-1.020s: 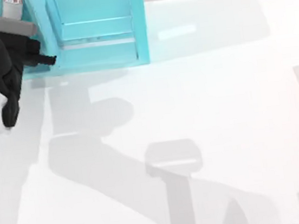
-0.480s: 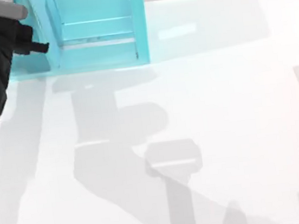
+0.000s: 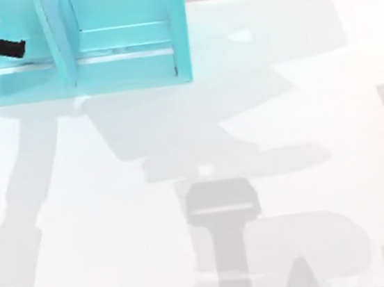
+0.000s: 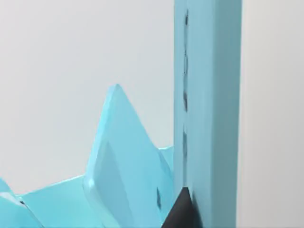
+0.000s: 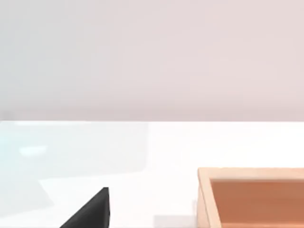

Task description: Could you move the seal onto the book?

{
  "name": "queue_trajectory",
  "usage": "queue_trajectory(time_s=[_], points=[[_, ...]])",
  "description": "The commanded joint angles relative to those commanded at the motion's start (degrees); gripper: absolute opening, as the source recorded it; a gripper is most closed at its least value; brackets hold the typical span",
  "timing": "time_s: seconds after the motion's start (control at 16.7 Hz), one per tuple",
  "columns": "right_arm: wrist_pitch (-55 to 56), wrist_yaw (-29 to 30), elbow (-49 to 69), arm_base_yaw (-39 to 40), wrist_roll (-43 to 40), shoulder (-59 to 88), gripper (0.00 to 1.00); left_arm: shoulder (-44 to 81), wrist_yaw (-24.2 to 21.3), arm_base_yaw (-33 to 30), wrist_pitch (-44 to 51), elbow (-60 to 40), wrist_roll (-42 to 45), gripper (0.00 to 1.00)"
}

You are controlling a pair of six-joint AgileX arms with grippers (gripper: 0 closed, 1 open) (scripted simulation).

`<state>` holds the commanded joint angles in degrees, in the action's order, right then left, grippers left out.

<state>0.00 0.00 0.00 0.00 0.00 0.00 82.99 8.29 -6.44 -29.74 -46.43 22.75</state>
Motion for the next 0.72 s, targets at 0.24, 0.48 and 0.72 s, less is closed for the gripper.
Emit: queue_trajectory(time_s=[0.24, 0.48, 0.72], points=[[0.0, 0.0, 0.0, 0.0, 0.0, 0.0, 1.00, -14.2, 0.9, -0.4, 8.8, 5.6, -0.1, 0.00], [0.0, 0.0, 0.0, 0.0, 0.0, 0.0, 1.00, -18.9, 1.2, -0.6, 12.0, 7.5, -0.1, 0.00], [0.0, 0.0, 0.0, 0.0, 0.0, 0.0, 1.00, -18.5, 1.1, -0.3, 11.9, 7.6, -0.1, 0.00]])
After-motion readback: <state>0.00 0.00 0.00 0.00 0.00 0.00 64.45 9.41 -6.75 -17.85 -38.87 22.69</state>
